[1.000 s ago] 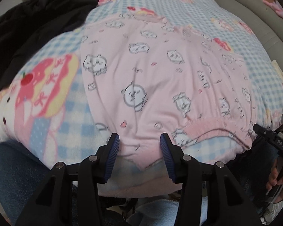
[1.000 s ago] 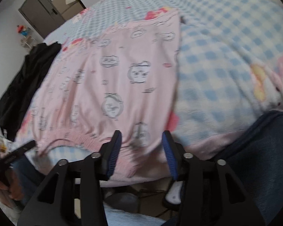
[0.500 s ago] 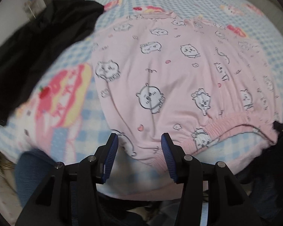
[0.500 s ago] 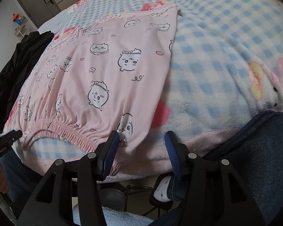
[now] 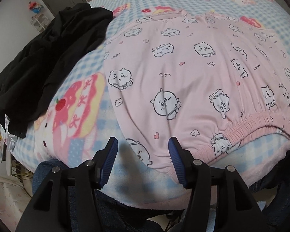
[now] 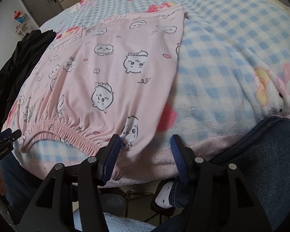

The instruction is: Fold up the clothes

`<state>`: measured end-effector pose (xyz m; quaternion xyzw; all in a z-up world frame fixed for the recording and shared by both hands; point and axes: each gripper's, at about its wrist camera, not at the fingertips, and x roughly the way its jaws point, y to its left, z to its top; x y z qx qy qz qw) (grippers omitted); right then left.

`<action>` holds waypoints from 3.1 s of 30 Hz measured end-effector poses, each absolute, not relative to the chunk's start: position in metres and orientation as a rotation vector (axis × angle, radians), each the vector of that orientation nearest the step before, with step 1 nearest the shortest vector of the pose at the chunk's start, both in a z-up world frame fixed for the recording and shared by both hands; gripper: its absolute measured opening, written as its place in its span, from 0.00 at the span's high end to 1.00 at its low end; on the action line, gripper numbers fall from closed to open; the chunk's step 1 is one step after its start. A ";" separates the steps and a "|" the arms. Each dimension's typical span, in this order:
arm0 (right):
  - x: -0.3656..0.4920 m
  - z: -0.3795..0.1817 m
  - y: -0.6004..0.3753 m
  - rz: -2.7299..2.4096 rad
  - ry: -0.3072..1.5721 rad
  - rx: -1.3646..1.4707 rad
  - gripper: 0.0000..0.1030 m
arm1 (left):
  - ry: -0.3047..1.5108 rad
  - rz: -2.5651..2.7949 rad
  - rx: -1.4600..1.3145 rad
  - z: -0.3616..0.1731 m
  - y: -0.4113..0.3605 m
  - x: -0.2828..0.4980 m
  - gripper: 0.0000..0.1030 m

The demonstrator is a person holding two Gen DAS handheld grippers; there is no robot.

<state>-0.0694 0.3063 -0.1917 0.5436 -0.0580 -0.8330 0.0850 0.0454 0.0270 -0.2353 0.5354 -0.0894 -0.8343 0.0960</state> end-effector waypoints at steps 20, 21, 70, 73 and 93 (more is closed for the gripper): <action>-0.071 -0.207 0.295 -2.453 -0.076 1.659 0.45 | -0.263 -2.469 1.679 -0.253 0.034 0.035 0.45; -0.072 -0.208 0.294 -2.451 -0.065 1.666 0.45 | -0.267 -2.455 1.697 -0.258 0.033 0.036 0.42; -0.124 -0.183 0.250 -2.229 -0.258 1.544 0.72 | 0.181 -2.928 1.975 -0.232 0.119 -0.005 0.44; -0.122 -0.192 0.247 -2.193 -0.274 1.560 0.72 | 0.053 -2.872 2.007 -0.243 0.137 -0.012 0.44; -0.128 -0.195 0.234 -2.241 -0.177 1.586 0.57 | -0.084 -2.840 1.936 -0.249 0.151 -0.018 0.86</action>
